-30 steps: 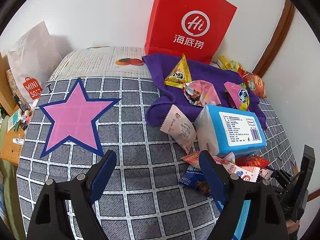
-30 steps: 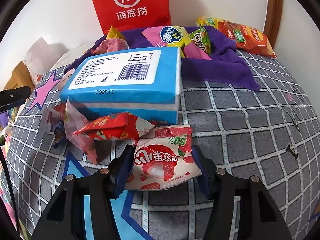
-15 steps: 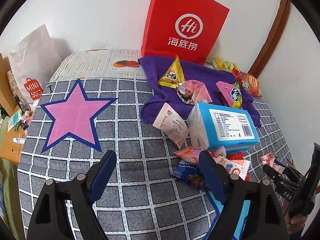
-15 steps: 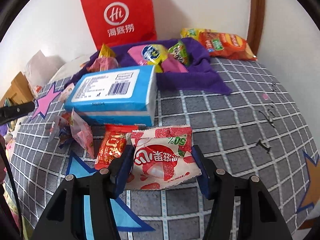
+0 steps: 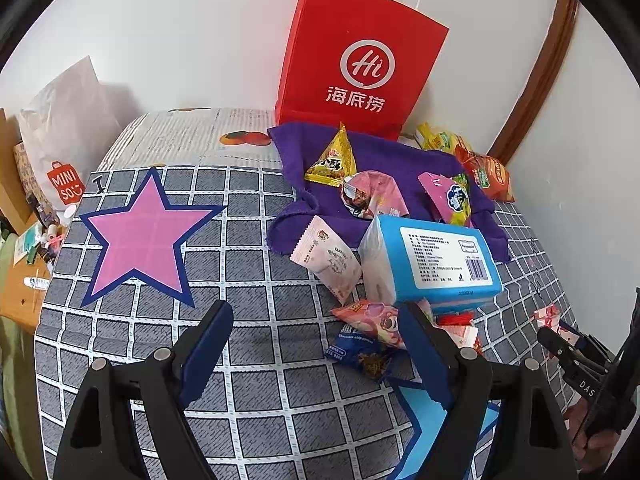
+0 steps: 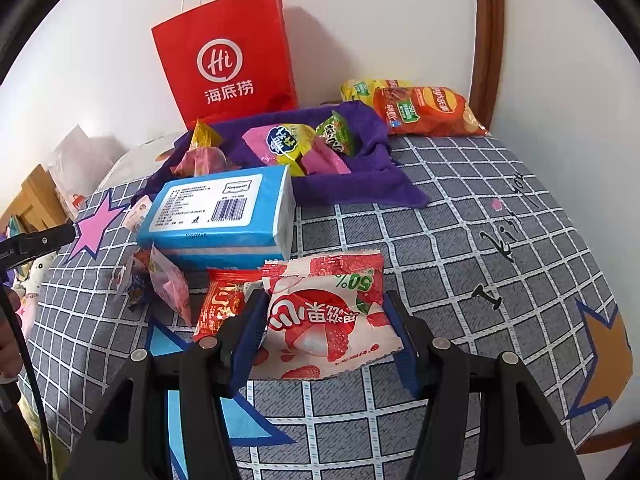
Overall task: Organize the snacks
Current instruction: 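Hold the strawberry wrapper in the right tool while the left tool grasps the white sachet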
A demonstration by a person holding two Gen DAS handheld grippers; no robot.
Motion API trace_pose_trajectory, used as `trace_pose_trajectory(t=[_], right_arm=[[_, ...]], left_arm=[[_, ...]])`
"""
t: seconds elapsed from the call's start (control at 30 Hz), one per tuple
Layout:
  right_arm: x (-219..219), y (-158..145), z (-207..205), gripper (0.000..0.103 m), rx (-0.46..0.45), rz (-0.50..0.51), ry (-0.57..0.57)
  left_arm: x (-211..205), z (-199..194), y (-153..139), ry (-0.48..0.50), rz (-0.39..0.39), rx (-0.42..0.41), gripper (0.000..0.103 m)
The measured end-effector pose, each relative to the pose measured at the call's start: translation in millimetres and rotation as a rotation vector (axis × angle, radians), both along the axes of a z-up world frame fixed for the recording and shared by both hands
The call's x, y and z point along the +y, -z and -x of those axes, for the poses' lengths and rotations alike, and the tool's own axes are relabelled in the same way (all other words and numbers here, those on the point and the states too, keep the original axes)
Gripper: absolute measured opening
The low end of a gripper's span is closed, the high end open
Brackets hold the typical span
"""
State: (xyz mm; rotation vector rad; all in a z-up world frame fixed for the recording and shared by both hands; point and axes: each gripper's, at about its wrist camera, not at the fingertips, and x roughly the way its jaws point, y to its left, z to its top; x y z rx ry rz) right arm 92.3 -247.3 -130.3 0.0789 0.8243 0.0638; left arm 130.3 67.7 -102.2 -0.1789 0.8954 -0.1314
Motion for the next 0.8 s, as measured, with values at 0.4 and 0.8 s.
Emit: trace_pose_trajectory(t=[0.4,0.8], right_arm=[[-2,-9,-16,0.058,-0.007,0.007,0.021],[-5,-6,-30,0.058,0.003,0.016,0.032]], left_arm=[[2,-26,12,-0.004,0.026,0.026,0.083],[-3,-58,34,0.006,0.052,0.073,0.083]])
